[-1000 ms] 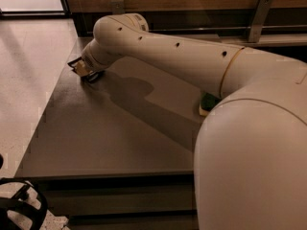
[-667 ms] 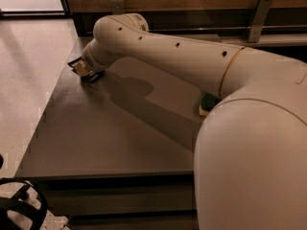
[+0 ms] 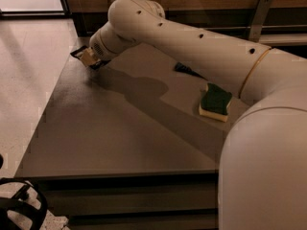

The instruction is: Pick rxbar chocolate

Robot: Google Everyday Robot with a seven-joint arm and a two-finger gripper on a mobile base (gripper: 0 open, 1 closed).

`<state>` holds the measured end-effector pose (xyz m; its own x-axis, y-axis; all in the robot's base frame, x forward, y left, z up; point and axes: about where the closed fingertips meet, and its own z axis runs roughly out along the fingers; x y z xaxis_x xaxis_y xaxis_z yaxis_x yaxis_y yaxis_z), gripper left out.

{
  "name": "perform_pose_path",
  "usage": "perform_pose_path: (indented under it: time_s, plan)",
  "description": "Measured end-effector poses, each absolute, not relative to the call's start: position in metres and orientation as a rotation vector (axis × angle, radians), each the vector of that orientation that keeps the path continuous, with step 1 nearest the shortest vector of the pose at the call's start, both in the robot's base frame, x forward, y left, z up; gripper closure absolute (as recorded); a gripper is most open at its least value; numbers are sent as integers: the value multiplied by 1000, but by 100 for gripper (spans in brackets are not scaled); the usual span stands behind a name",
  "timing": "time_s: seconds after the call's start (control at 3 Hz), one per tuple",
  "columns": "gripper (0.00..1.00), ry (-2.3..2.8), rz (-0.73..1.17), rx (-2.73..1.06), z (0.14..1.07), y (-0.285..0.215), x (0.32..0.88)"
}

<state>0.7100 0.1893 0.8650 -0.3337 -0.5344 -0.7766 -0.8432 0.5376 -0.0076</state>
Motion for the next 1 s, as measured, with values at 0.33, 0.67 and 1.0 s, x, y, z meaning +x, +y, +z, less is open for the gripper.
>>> perform_pose_path:
  time_s: [0.33,0.67,1.0]
  plan:
    - [100,1978,526,-1121,893,173,709]
    - [100,1929,533,-1122,922,153,706]
    - [100,1882,536,-1120,949,133,703]
